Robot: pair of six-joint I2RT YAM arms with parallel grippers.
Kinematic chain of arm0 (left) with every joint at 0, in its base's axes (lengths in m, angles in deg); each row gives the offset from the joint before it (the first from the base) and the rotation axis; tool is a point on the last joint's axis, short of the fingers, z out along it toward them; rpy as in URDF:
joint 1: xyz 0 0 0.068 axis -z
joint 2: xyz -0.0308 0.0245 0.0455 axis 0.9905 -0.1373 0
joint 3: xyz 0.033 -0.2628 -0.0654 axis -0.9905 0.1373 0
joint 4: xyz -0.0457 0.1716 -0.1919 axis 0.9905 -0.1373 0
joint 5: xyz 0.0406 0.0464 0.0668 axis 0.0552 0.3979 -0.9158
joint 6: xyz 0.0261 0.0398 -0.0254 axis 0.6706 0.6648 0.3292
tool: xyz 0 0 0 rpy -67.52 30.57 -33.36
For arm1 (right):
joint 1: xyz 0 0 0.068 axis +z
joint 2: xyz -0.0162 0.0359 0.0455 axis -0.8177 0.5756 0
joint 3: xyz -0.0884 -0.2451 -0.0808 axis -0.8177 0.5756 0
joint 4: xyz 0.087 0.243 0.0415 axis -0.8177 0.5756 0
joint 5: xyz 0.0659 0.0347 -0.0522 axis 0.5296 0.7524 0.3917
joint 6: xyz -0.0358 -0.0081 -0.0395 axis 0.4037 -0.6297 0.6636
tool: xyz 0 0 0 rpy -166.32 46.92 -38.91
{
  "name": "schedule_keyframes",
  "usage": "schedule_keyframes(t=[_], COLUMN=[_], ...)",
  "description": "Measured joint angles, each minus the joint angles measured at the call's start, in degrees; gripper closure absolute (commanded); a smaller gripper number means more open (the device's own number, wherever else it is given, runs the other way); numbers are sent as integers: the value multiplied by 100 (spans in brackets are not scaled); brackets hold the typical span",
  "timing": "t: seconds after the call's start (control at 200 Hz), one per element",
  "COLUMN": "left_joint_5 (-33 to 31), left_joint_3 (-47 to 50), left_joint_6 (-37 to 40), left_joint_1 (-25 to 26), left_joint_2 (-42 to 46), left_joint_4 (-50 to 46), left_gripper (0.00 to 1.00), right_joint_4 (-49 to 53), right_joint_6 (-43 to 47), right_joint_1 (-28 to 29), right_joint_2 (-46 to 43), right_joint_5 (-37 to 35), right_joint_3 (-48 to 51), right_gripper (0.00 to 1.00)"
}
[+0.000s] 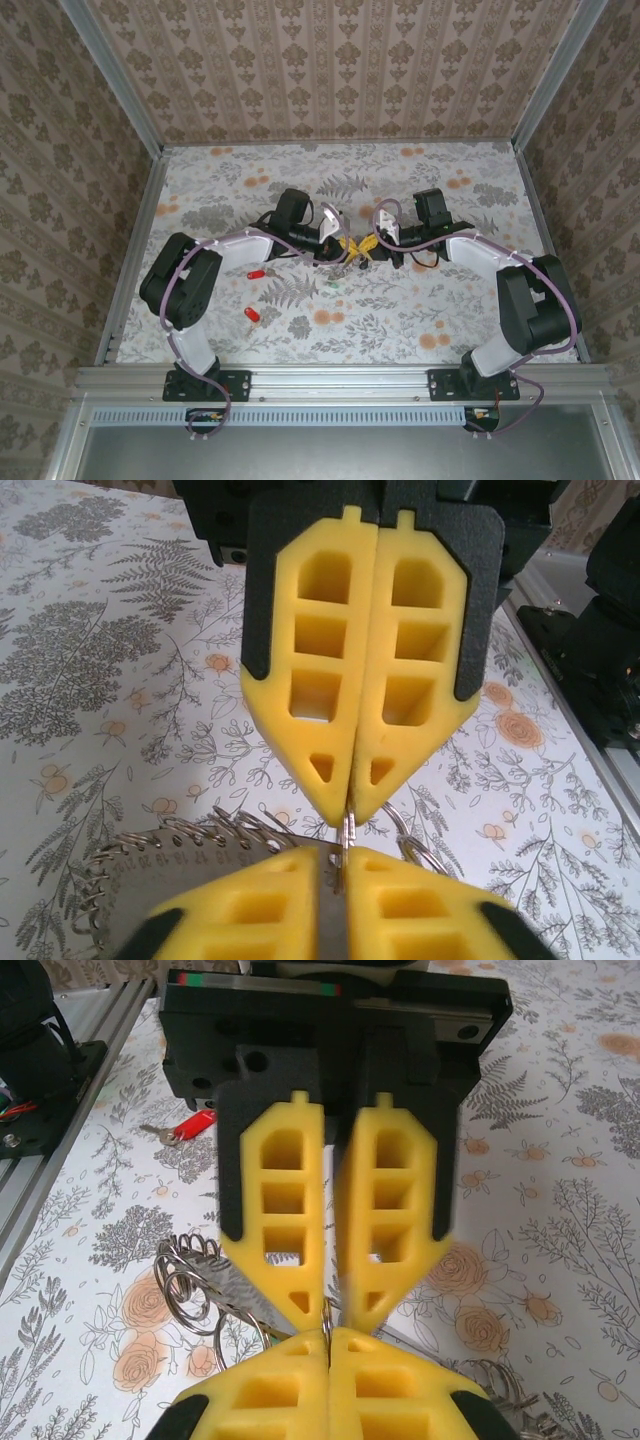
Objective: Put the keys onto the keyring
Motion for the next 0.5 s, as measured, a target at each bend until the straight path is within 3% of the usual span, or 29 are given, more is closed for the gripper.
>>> schedule_keyframes(t=[0.115,0.27,0.5], left_joint_5=[7,-131,-636], left_joint_3=[-4,-4,68], left_joint_6=[13,33,59], left_joint_1=[2,20,35], left_joint_2=[0,2,52], left_joint_4=[15,28,61], left_gripper=[100,100,100], right_joint_4=[0,0,-345], right_joint_6=[-7,-111,-645], right_joint_1=[-20,-20,-17], right_joint_2=[0,-2,-697], right_joint_5=[4,-44,-422], right_joint_3=[-7,-7,520], right_gripper=[99,72,65])
